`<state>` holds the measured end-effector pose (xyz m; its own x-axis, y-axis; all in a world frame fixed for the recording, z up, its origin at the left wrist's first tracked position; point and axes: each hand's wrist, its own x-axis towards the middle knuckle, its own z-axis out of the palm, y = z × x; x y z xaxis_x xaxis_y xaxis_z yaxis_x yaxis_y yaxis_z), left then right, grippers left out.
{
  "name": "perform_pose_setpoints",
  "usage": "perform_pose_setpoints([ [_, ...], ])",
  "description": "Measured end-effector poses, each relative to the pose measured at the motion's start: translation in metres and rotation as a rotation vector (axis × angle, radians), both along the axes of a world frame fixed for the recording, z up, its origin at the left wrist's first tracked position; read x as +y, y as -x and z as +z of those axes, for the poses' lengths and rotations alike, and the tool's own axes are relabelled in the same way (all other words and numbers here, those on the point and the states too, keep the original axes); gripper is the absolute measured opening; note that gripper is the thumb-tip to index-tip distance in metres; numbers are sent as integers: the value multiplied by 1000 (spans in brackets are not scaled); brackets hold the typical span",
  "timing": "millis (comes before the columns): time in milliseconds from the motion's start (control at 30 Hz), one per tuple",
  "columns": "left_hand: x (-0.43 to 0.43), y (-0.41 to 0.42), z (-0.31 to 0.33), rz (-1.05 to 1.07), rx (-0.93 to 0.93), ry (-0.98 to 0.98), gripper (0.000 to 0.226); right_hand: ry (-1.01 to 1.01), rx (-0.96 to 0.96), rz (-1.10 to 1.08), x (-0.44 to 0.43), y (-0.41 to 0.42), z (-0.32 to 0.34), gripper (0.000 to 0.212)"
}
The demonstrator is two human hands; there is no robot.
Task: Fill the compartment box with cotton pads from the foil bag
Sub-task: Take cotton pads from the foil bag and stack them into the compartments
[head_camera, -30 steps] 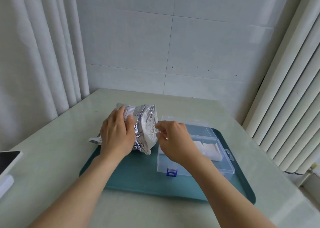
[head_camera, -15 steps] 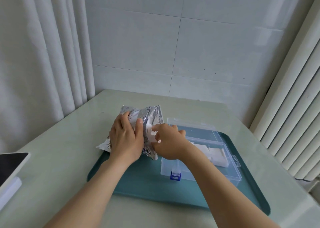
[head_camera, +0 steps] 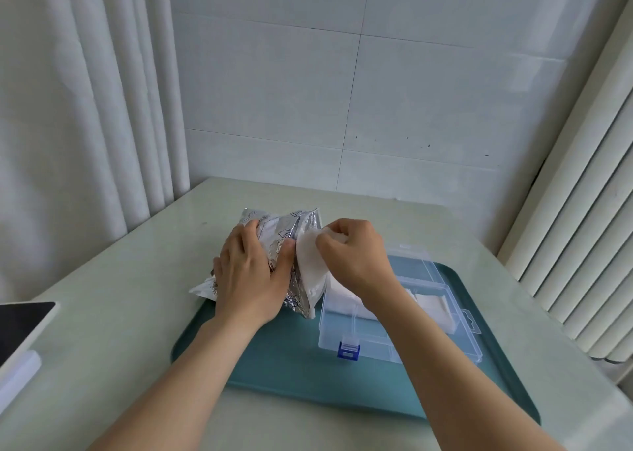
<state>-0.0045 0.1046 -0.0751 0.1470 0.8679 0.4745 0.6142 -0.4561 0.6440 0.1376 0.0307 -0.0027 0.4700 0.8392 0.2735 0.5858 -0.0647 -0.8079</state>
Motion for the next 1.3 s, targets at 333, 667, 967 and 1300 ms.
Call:
perform_pose_setpoints([
  [333, -2, -5, 4, 27, -82, -266, 41, -124, 229, -67, -21, -27, 3, 18],
  [667, -52, -26, 26, -338, -286, -278, 38, -220, 463, -6, -40, -49, 2, 14],
  [967, -71, -45, 30, -522, -674, 308, 24, -231, 452, 125, -54, -48, -20, 25],
  [1300, -67, -34, 34, -602, -732, 499, 15, -229, 149, -46, -65, -51, -26, 30],
])
